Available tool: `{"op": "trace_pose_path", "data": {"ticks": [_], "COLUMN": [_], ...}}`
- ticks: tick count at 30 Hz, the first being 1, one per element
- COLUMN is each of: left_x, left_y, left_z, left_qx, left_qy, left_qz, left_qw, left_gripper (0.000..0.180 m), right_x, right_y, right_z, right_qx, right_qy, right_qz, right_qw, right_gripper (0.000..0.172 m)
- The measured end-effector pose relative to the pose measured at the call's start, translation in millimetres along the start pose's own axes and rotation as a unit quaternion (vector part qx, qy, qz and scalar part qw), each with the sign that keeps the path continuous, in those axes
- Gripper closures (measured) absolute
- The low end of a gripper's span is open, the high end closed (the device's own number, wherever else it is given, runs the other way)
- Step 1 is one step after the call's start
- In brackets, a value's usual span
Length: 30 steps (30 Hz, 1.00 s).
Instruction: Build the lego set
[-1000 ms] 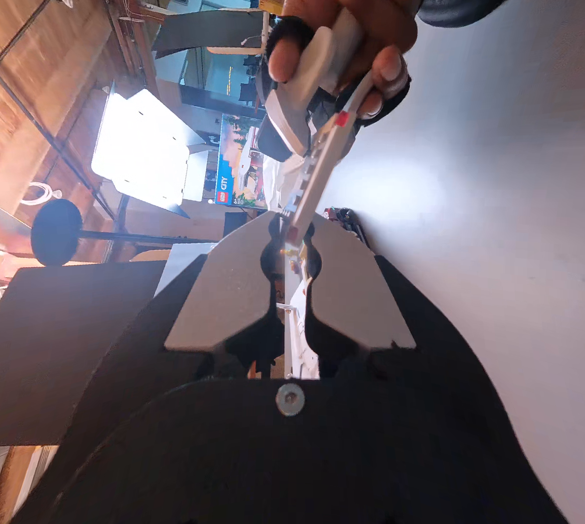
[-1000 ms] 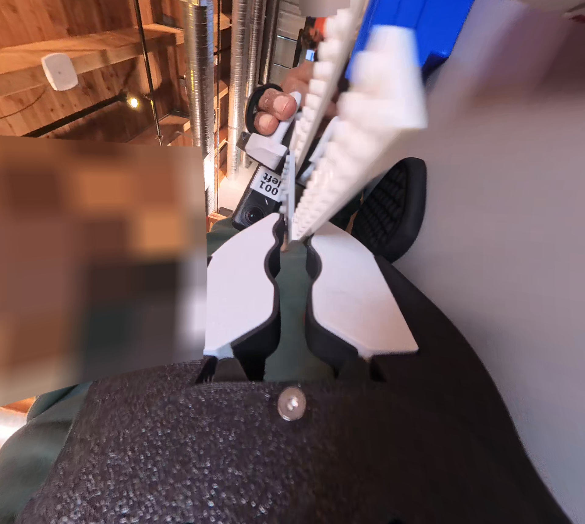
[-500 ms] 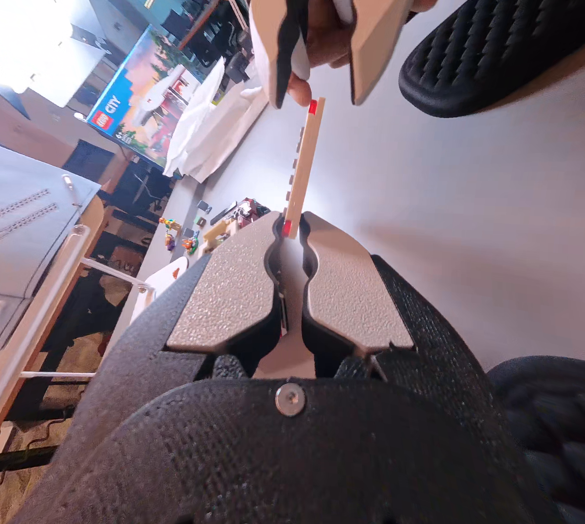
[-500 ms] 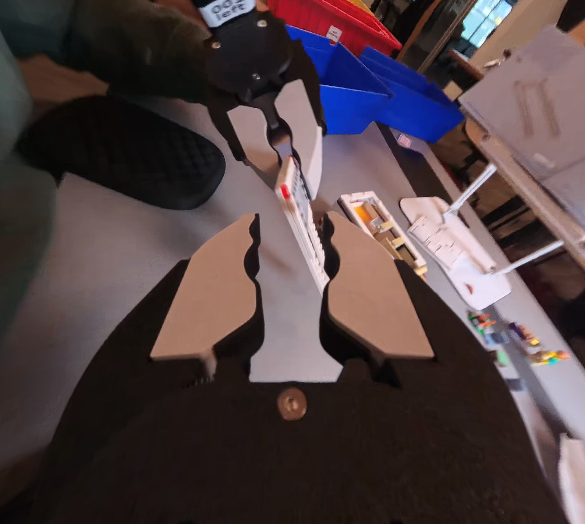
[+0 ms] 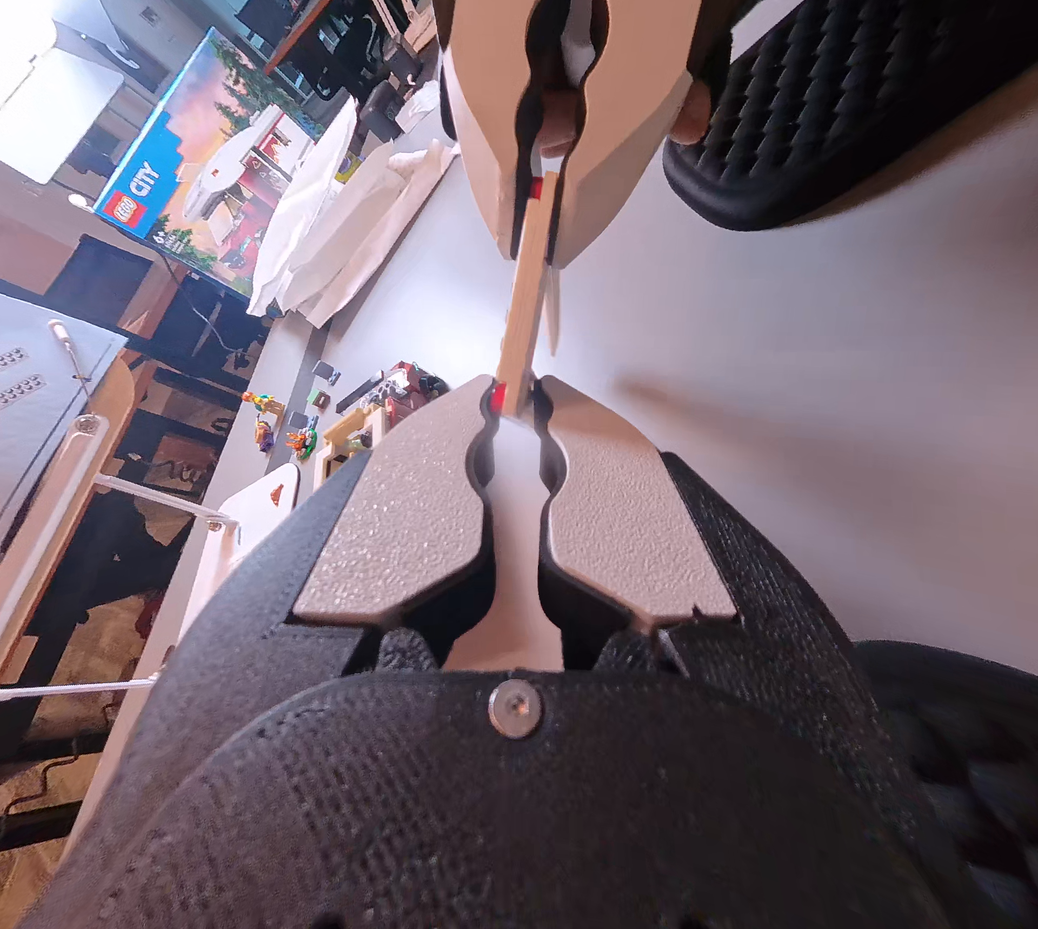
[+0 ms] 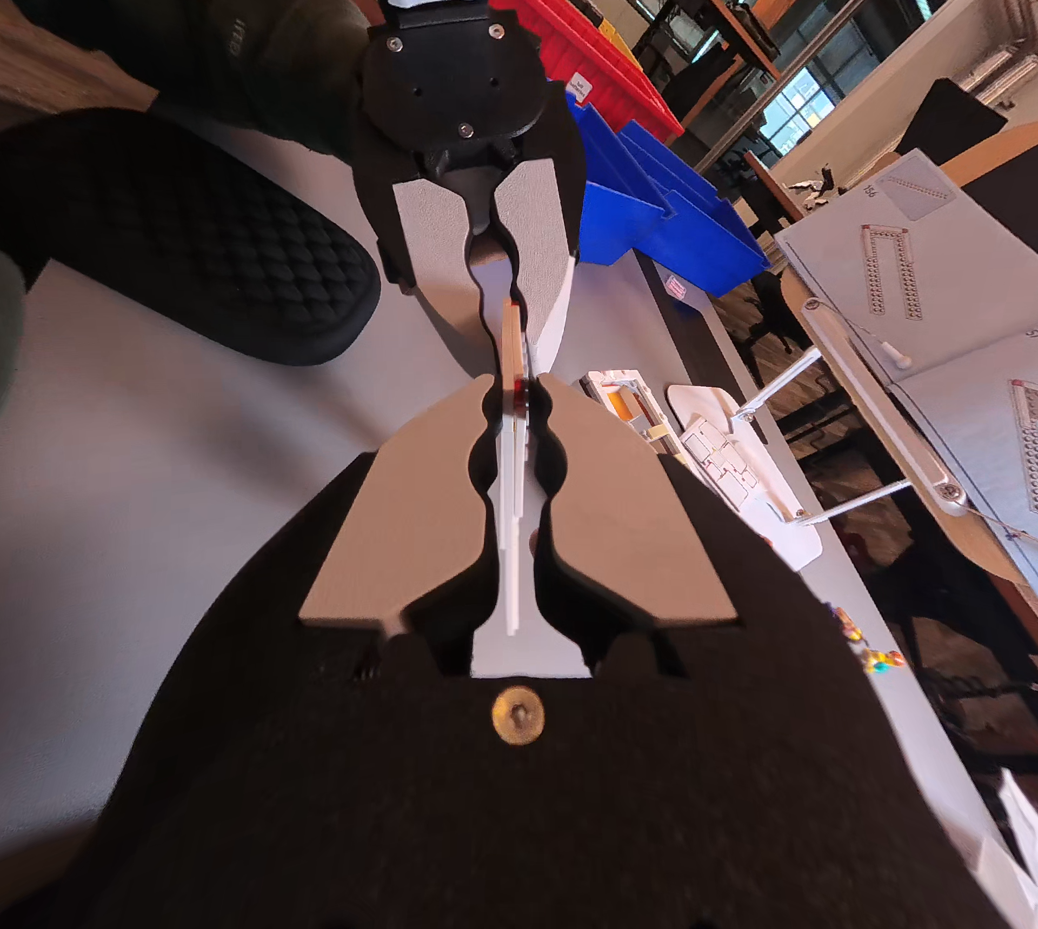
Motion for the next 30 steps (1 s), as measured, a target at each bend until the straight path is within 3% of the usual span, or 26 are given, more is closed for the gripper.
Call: {"op": "trace_pose_path", "data": {"ticks": [4, 13, 17, 22, 27, 30], "left_x": [2, 2, 1, 4, 7, 16], "left_y": [-1, -7, -6, -5, -7, -6], "left_z": [5, 9, 9, 6, 13, 20], "left_qx": [0.01, 0.027, 0.041, 0.055, 0.042, 0.028], "left_qy": [-0.013, -0.026, -0.008, 0.016, -0.005, -0.051], "left_qz": [-0.005, -0.045, -0.067, -0.096, -0.068, -0.025], "left_qw": [1.0, 0.998, 0.997, 0.994, 0.997, 0.998], "left_gripper": [0.16, 0.171, 0.172, 0.172, 0.166, 0.16], "right_x": [1, 4, 9, 9, 11, 10], "right_y": [-1, 7, 8, 7, 7, 9], "right_z": [1, 0, -2, -13, -10, -10], "right_qx": [0.007, 0.017, 0.027, 0.004, 0.004, -0.004], "right_qy": [-0.005, -0.013, 0.01, 0.045, 0.018, 0.011], "right_qz": [-0.011, 0.02, 0.029, 0.064, 0.045, 0.055], "right_qw": [1.0, 1.0, 0.999, 0.997, 0.999, 0.998], "right_gripper": [0.164, 0.163, 0.15, 0.162, 0.164, 0.166]}}
Point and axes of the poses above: each gripper's, where its closed fingertips meet, z back along the fingers, x out of its top, y = z × x across the jaws, the point moved 6 cm from there along z, back along the fingers, and after that the axes turned 2 degrees about -z, right-handed, at the moved point
